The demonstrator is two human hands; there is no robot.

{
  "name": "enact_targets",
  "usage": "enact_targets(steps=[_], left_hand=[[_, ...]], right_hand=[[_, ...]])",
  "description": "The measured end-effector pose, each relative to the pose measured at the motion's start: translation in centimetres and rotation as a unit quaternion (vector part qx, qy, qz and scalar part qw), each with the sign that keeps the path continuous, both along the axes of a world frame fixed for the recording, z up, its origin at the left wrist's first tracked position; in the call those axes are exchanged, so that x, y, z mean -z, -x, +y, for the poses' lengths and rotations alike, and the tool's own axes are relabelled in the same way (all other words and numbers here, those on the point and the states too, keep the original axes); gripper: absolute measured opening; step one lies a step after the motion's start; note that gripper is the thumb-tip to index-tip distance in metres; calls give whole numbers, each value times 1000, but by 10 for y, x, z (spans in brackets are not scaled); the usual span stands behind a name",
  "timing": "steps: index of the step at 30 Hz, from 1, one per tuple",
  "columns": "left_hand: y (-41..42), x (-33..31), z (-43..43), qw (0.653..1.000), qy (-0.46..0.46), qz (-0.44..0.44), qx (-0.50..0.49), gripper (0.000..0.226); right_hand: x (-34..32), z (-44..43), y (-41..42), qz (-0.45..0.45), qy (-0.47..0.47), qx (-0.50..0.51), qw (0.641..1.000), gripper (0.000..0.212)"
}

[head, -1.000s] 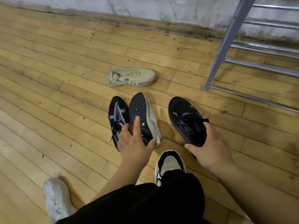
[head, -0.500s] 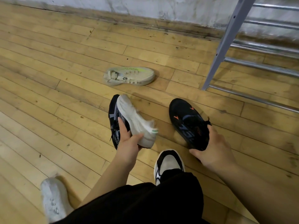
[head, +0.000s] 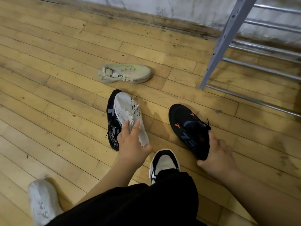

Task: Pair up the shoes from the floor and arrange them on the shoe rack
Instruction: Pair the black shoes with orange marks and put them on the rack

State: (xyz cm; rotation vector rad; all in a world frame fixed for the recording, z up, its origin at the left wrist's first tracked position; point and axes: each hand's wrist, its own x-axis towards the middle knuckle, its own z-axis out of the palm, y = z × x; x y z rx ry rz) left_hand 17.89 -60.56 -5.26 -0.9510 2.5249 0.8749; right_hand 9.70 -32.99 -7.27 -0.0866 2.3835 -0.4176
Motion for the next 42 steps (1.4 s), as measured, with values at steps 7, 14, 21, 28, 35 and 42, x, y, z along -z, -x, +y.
enact_targets(steps=[7, 14, 21, 28, 35, 42], left_hand=[[2, 7, 7, 996, 31, 15, 85, 93], [1, 25, -2, 978, 101, -51, 174, 106], [-2, -16, -15, 994, -1, -6, 112, 109], [-76, -125, -47, 991, -24, 114, -66, 85], [-212, -186, -116, 962, 4, 140, -236, 77], [-365, -139, -110, 943, -27, 5, -332, 78]], right_hand=[[3, -1, 0, 10, -19, -22, 1000, 124], [0, -1, -2, -9, -15, -12, 1000, 122], [-54, -30, 9, -43, 122, 81, 988, 120], [-237, -99, 52, 17, 222, -20, 975, 100], [-411, -186, 12, 52, 158, -260, 951, 96], [-427, -257, -129, 83, 19, -513, 854, 96]])
